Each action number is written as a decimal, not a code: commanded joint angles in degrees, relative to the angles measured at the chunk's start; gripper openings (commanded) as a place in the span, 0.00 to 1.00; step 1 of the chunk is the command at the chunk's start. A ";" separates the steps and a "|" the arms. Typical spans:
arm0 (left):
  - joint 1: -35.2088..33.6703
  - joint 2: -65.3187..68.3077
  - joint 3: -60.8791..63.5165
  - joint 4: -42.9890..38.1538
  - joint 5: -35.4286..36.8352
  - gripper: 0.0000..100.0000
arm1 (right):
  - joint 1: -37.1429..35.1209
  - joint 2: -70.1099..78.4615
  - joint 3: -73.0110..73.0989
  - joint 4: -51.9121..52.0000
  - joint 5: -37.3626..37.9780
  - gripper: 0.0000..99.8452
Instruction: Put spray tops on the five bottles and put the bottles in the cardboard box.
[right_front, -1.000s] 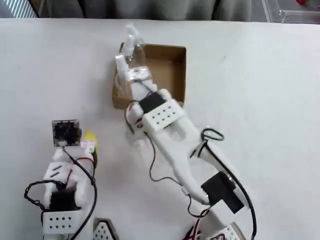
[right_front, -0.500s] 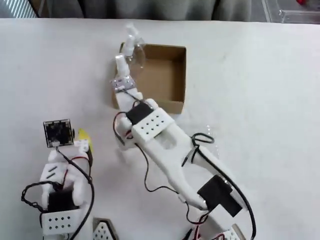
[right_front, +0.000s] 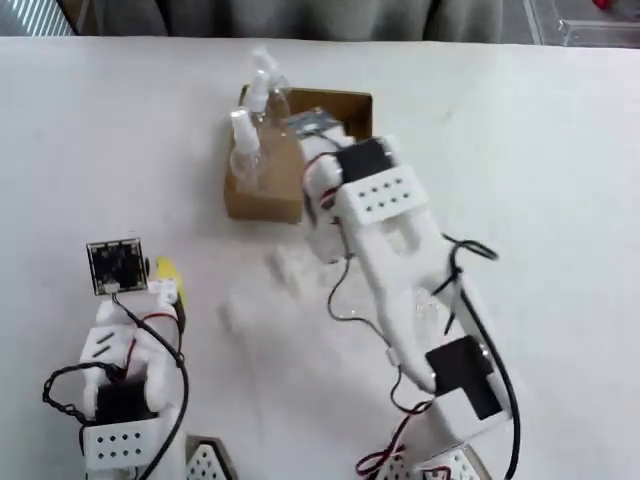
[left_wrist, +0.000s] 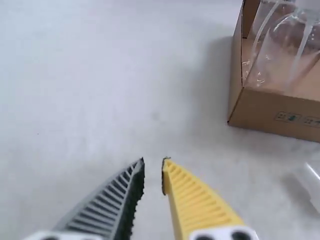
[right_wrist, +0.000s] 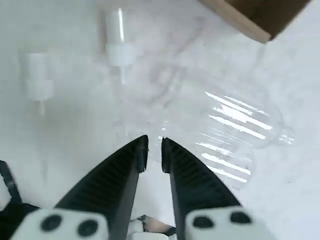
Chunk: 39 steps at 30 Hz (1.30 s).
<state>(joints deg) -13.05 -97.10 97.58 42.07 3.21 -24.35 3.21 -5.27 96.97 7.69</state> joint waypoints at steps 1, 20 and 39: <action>-0.57 -1.27 -1.58 -1.49 0.44 0.08 | 5.32 -4.88 1.93 1.63 5.27 0.01; -0.57 -1.27 -1.49 -1.14 0.35 0.08 | 12.88 -31.34 28.57 1.54 22.59 0.01; 0.75 -1.19 -1.41 -0.70 0.26 0.08 | 9.71 -32.40 46.86 -13.93 73.23 0.27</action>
<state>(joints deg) -13.05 -97.10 97.58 42.15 3.21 -12.75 -27.12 40.79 85.54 78.73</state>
